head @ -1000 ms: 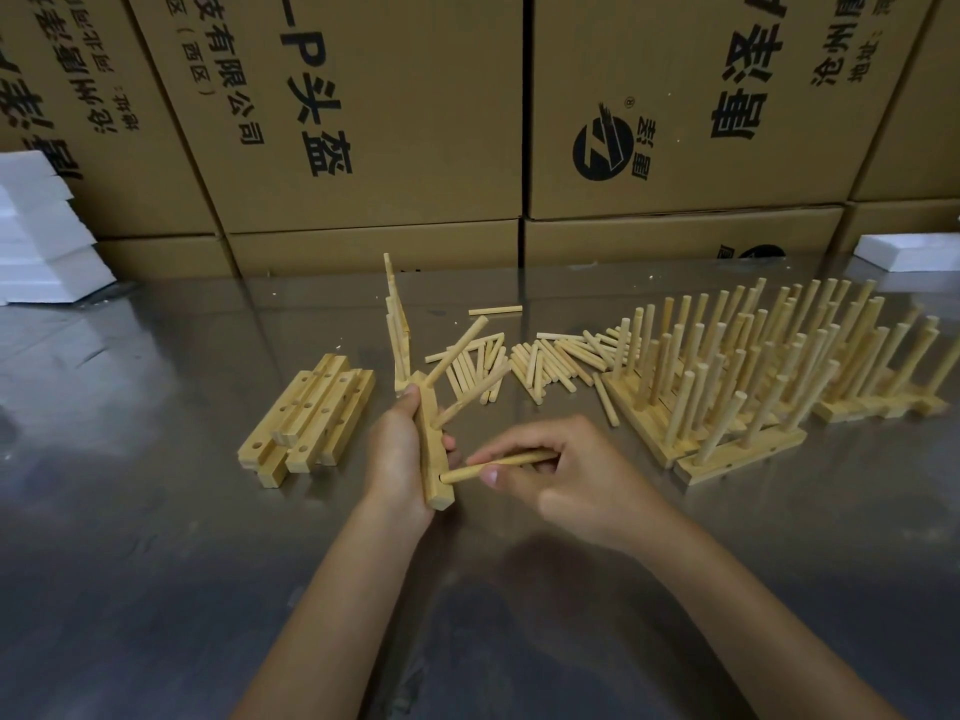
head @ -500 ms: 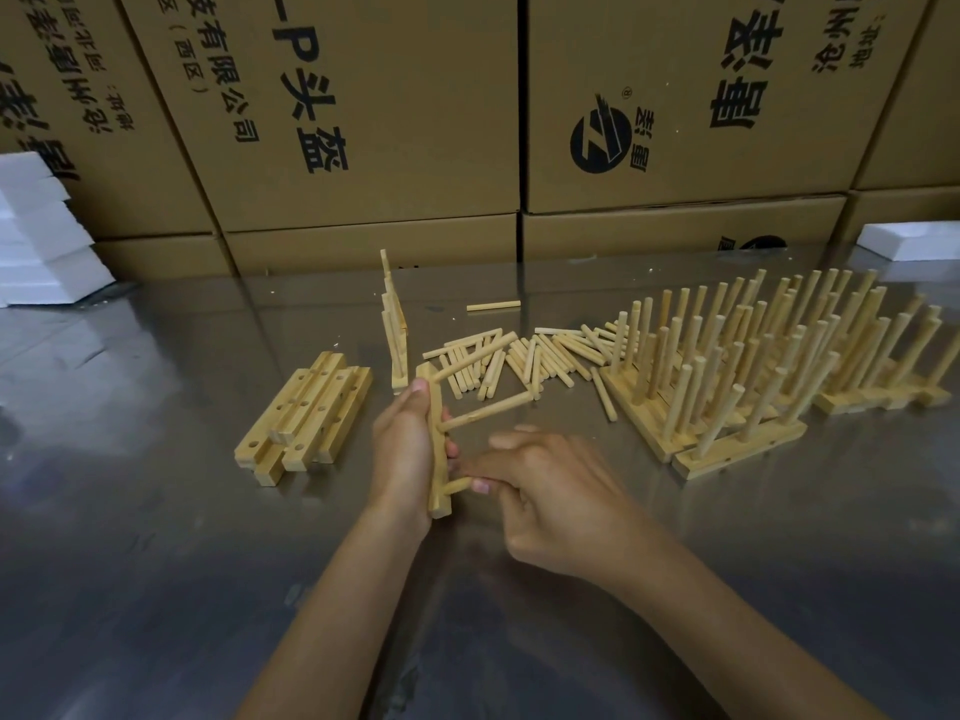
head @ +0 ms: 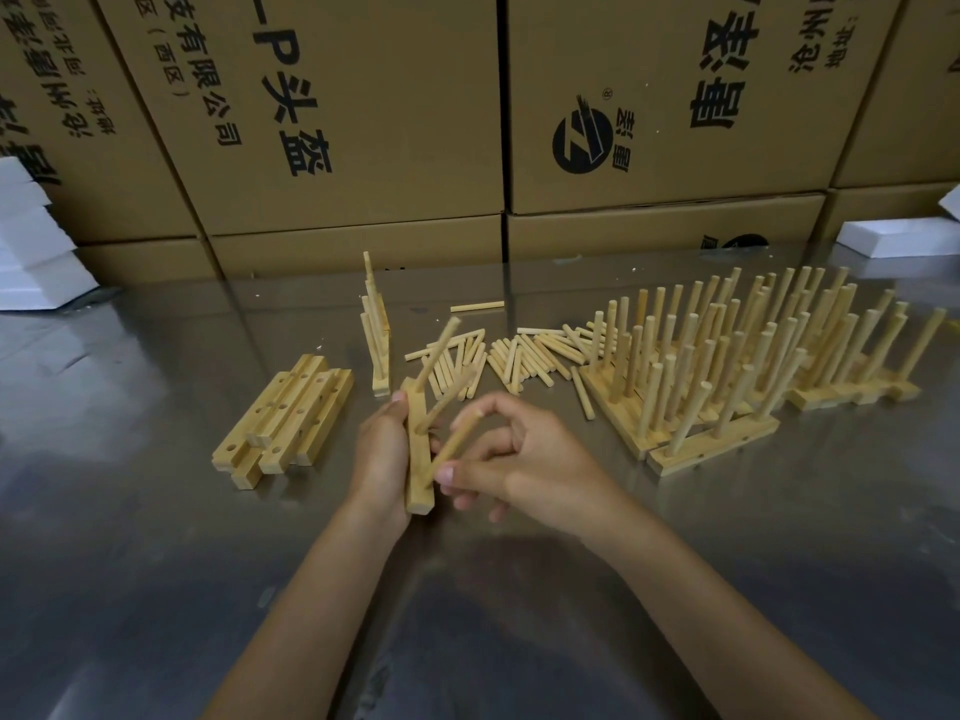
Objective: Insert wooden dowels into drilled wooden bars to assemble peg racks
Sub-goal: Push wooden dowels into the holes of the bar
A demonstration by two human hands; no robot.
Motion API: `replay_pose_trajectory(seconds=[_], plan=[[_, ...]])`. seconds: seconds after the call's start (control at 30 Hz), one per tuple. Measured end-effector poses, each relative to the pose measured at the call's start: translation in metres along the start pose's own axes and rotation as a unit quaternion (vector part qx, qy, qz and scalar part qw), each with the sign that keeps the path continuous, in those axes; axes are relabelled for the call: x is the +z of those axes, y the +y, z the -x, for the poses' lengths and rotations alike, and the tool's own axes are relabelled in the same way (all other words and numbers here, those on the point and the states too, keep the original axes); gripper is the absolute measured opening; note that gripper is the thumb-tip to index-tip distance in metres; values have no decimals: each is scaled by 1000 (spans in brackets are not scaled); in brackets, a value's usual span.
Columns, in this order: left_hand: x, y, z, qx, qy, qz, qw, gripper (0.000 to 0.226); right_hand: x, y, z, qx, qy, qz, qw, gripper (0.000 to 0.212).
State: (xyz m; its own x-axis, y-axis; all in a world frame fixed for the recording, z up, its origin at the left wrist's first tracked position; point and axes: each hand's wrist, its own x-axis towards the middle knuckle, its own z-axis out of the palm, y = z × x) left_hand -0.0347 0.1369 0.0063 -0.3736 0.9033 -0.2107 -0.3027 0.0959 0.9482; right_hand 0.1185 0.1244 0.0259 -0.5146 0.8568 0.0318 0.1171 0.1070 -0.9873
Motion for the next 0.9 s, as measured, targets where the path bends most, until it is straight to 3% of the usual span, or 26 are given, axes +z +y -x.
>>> replay_pose_trajectory(seconds=[0.17, 0.4, 0.63, 0.9], plan=[[-6, 0, -6, -11, 42, 9, 999, 41, 22, 19, -3, 32, 46, 110, 992, 37], [-11, -1, -18, -55, 51, 19, 997, 39, 39, 34, -7, -79, 124, 234, 961, 19], [-20, 5, -29, -24, 11, -109, 994, 32, 42, 35, -15, -119, 194, 280, 933, 17], [-22, 3, -36, -6, 23, -174, 984, 30, 42, 41, -19, -98, 196, 225, 949, 14]])
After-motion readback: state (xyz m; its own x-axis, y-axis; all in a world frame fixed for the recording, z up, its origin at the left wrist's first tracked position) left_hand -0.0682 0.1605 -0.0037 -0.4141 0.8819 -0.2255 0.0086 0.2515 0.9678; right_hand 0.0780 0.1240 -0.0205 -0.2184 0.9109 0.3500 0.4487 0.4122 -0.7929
